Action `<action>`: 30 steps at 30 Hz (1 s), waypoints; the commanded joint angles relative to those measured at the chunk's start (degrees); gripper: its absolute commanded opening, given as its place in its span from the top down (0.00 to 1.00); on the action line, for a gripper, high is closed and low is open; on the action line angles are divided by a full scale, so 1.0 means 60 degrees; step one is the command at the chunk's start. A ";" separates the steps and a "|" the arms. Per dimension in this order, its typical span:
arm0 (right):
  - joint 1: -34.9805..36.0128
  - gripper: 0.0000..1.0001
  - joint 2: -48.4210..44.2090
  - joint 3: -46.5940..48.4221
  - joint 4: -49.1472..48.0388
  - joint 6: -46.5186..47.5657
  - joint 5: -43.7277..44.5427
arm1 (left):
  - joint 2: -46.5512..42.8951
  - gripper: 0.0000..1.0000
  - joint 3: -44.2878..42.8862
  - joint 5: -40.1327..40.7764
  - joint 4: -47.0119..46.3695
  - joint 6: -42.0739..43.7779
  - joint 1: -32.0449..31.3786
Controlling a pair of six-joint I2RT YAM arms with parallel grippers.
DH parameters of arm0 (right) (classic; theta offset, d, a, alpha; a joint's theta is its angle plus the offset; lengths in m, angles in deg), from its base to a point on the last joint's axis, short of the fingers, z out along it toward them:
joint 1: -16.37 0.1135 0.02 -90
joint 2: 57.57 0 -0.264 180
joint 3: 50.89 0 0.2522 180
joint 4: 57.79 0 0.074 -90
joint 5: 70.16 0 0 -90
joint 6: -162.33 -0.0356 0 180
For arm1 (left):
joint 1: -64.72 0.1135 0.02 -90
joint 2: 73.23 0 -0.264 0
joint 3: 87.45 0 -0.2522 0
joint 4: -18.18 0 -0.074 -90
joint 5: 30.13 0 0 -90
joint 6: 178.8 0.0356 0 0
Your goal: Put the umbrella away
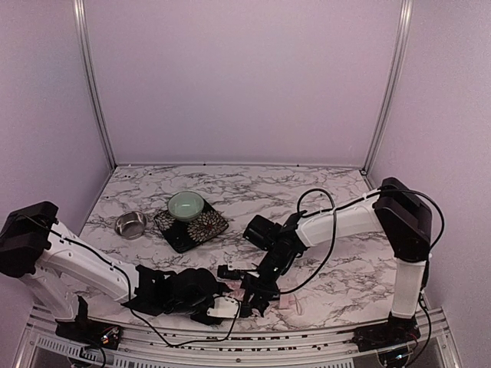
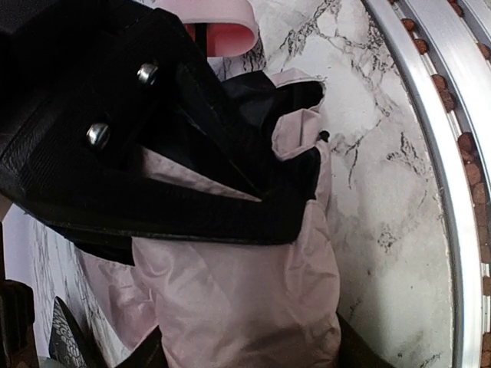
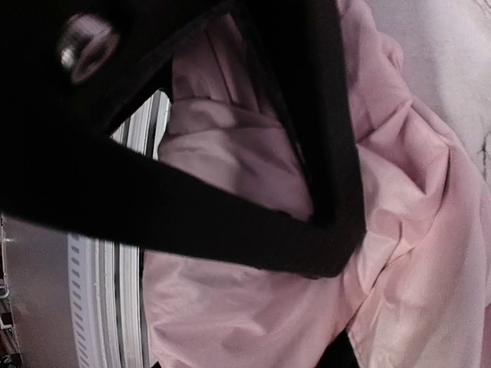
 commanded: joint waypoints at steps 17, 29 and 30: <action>-0.0786 0.41 -0.3807 -0.1667 -0.1438 -0.0962 0.2018 | 0.1879 0.95 -0.1686 -0.3497 0.4636 -0.1644 0.1115; -0.0540 0.42 -0.7339 -0.3617 -0.2066 -0.0679 0.6240 | 0.3223 1.00 -0.3380 -0.6215 0.6564 -0.2106 0.2446; -0.0271 0.42 -0.7568 -0.3774 -0.2150 -0.0431 0.6472 | 0.3287 1.00 -0.3487 -0.6455 0.6674 -0.2094 0.2509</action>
